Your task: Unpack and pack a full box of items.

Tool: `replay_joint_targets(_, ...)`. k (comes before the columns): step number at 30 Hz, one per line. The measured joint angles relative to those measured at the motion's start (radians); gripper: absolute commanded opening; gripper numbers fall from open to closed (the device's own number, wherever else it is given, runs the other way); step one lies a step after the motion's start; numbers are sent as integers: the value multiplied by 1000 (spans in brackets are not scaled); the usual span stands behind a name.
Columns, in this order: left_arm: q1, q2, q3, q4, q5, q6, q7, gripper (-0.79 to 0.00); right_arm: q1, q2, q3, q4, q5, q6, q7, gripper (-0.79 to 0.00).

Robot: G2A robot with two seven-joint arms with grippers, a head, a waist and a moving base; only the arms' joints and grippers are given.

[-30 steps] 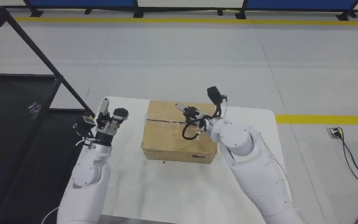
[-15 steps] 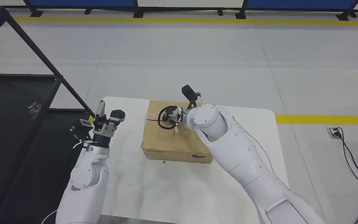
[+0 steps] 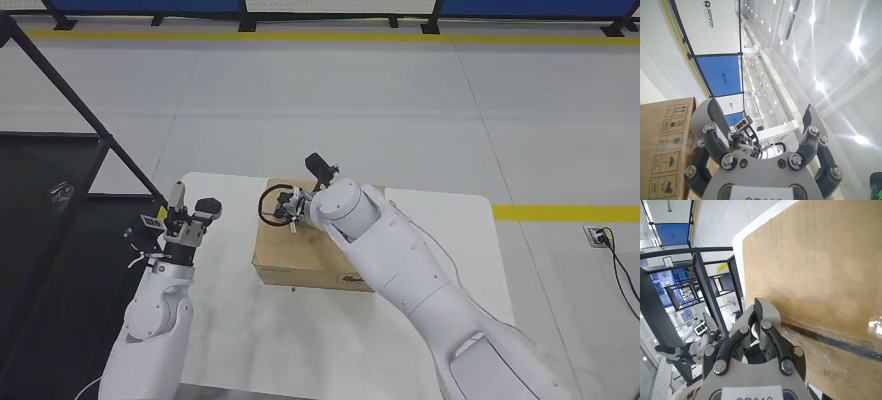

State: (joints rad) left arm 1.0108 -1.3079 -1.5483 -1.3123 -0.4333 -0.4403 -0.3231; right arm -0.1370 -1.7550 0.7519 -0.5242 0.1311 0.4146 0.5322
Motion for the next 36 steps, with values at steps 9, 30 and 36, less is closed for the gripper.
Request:
replay_joint_targets(9, -6, 0, 8, 2, -2, 5, -6, 0, 50, -32, 1, 128, 7, -8, 24, -785)
replay_joint_targets(30, -33, -3, 39, 19, 7, 17, -18, 0, 49, 28, 36, 122, -131, -24, 161, -785)
replay_joint_targets(36, -43, -4, 50, 22, 13, 22, -19, 0, 11, 68, 71, 53, -174, -11, 165, -785)
